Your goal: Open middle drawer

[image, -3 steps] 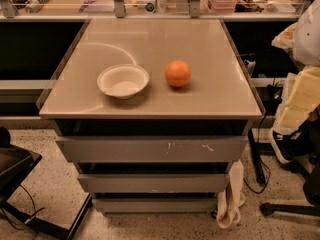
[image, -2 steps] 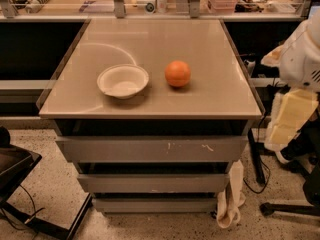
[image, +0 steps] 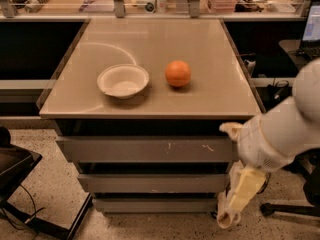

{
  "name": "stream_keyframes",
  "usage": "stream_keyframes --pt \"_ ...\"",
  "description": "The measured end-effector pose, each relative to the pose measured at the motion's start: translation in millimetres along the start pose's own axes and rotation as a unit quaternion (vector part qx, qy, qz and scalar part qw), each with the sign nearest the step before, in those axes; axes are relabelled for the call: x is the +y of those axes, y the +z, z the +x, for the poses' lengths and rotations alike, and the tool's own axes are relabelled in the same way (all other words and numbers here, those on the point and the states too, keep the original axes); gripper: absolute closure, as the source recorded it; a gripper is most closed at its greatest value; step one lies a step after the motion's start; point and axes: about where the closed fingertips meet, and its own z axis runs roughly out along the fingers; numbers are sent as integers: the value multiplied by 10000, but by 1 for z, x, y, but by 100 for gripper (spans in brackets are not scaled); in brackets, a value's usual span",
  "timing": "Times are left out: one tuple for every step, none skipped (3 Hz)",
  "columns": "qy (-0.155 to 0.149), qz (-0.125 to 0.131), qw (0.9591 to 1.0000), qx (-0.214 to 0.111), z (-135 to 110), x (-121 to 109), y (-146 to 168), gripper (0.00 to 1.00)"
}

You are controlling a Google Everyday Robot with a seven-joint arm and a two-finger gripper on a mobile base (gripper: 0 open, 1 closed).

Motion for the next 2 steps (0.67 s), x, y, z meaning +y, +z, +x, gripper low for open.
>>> stream_keyframes --pt "110 -201 9988 -437 -11 45 73 0" --pt "-78 -267 9986 -447 -25 66 105 0"
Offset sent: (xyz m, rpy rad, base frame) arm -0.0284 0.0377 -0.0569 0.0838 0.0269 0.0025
